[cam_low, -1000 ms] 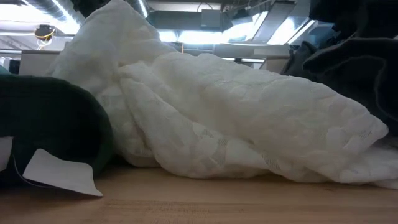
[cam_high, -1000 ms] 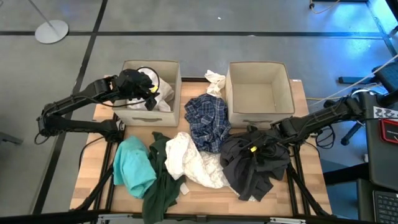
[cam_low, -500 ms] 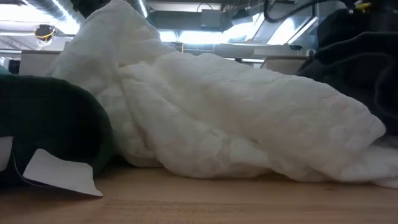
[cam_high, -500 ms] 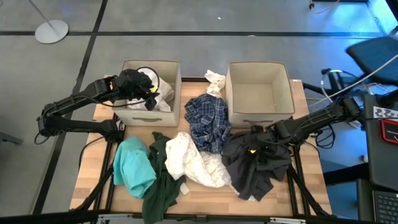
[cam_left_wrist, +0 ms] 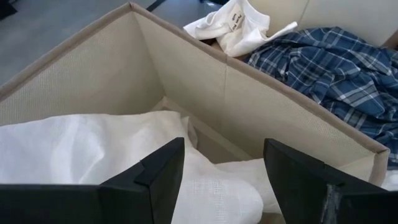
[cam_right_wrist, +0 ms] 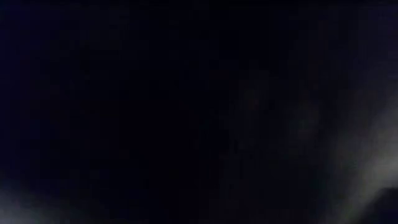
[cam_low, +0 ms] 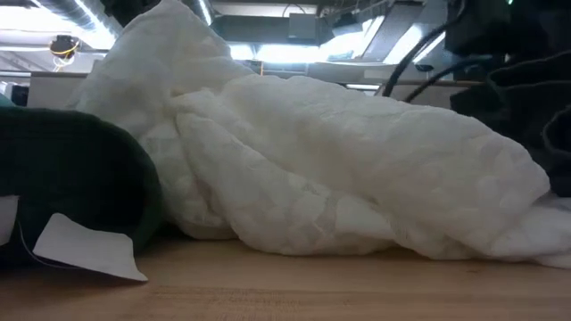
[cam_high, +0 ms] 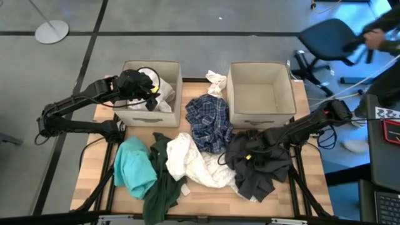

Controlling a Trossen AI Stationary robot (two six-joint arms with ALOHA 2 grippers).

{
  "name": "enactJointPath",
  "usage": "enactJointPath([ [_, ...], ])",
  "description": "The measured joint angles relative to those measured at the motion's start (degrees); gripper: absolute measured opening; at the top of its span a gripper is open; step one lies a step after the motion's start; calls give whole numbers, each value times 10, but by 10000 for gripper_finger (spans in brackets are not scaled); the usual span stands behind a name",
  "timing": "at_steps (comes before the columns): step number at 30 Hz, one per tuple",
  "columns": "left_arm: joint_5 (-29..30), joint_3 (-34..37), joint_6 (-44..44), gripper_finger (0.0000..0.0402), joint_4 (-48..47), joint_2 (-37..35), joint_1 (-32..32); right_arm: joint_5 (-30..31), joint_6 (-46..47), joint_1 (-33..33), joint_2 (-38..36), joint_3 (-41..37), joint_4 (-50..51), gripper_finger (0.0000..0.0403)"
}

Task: Sort clothes
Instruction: Put the gray jacket into the right brown bin

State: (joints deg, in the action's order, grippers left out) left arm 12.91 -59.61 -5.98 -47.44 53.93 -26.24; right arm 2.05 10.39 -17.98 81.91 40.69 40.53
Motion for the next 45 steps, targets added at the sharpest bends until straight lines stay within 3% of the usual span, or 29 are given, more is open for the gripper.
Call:
enactJointPath([
  [4, 0, 0, 1, 210, 0, 0, 0, 4, -1, 0, 28, 0, -15, 191],
  [9, 0, 0, 2, 210, 0, 0, 0, 3, -2, -1, 20, 2, -12, 46],
  [11, 0, 0, 2, 210, 0, 0, 0, 4, -5, -1, 5, 9, -1, 17],
  [27, 0, 0, 5, 210, 1, 0, 0, 86, -43, -8, -171, 158, 49, 16],
  [39, 0, 0, 8, 210, 1, 0, 0, 265, -183, 2, -210, 298, 30, 14],
  [45, 0, 0, 8, 210, 1, 0, 0, 300, -255, 52, -210, 391, 24, 14],
])
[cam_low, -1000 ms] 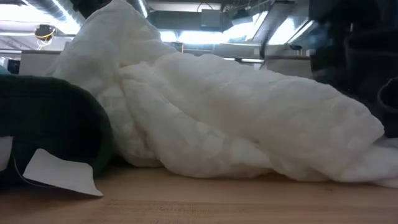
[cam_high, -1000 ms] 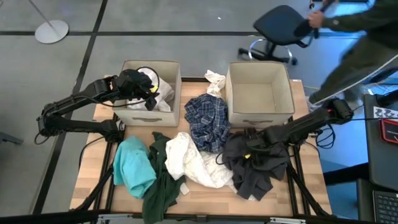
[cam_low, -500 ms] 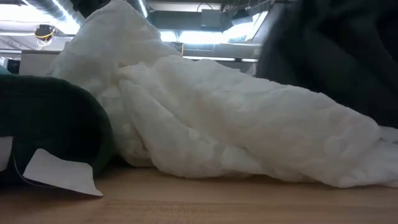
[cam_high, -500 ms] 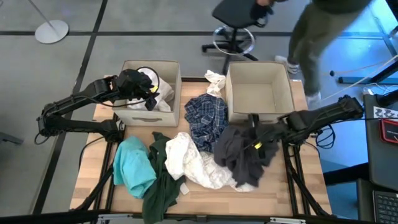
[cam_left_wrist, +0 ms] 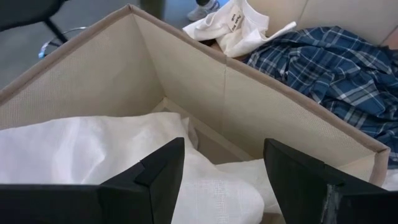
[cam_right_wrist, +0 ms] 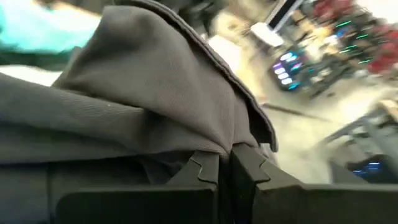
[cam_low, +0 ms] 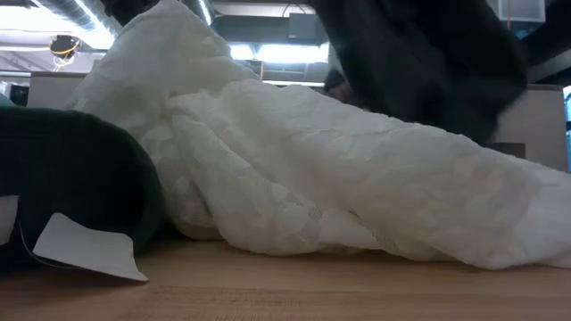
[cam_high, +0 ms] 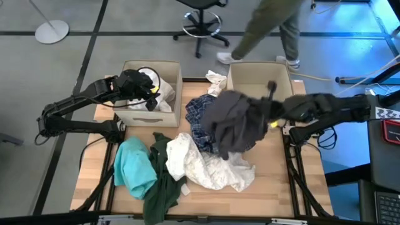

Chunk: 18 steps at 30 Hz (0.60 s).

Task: Sort clothes
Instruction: Put the gray jacket into the right brown bin

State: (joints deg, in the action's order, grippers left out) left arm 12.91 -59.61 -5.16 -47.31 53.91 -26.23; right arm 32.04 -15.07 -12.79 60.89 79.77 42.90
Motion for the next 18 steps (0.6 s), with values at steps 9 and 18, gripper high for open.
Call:
enactJointPath([
  [9, 0, 0, 0, 210, 0, 0, 0, 82, -123, 116, -1, 135, 0, 14],
  [18, 0, 0, -2, 210, 0, 0, 0, 106, -212, 271, 1, 165, -45, 13],
])
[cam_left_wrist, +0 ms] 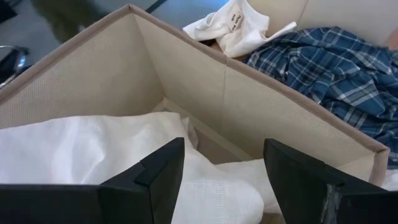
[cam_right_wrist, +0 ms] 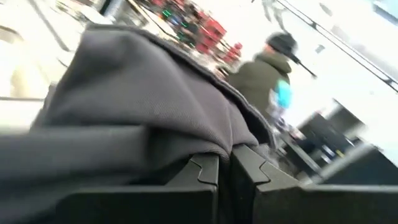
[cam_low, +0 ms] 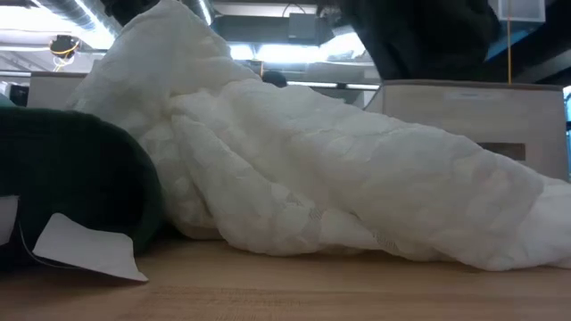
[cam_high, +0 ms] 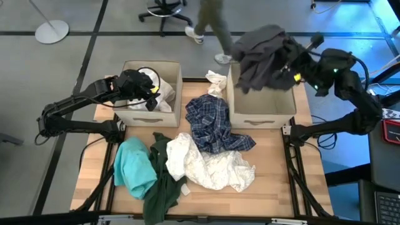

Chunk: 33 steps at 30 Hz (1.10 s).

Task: Sort clothes
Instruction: Put the gray jacket into the right brown bin

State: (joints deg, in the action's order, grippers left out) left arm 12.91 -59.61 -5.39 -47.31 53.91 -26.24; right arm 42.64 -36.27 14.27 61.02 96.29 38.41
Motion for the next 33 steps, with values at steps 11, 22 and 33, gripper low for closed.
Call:
enactJointPath([
  [11, 2, 0, 0, 210, 0, 0, 0, -152, 96, 112, 6, -121, 52, 15],
  [22, 2, 0, -2, 210, 0, 0, 0, -21, 138, 132, 5, -285, 73, 16],
  [33, 4, 0, 3, 210, 0, 0, 0, -129, 228, 161, 5, -394, 110, 18],
])
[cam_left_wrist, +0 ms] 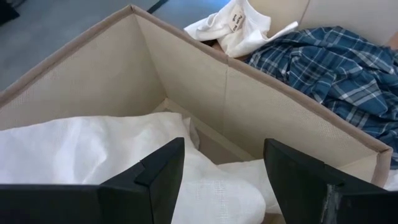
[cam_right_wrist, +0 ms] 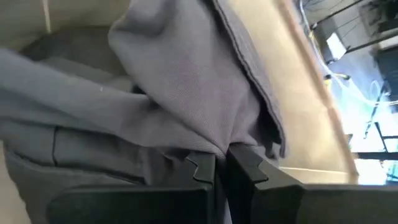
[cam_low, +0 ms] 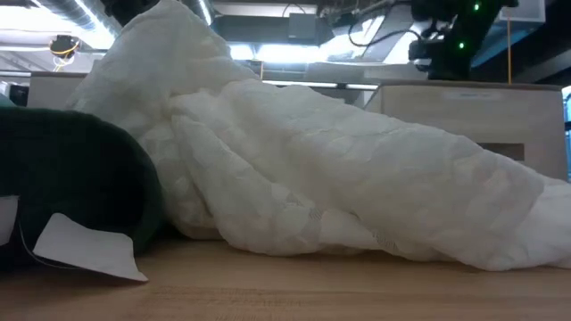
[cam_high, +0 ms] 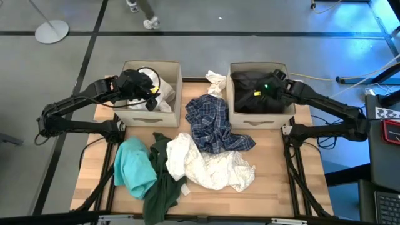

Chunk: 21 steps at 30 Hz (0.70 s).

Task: Sort clothes
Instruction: Put the gray jacket into the right brown bin

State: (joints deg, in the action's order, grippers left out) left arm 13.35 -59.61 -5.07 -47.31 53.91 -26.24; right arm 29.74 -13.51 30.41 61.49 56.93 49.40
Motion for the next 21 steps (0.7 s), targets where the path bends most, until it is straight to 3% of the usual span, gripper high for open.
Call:
enactJointPath([
  [12, 4, 0, 6, 210, 4, 0, 0, -70, 17, 12, 6, -74, -67, 29],
  [21, 4, 0, 5, 210, 4, 0, 0, -75, 17, 37, 6, -74, -65, 177],
])
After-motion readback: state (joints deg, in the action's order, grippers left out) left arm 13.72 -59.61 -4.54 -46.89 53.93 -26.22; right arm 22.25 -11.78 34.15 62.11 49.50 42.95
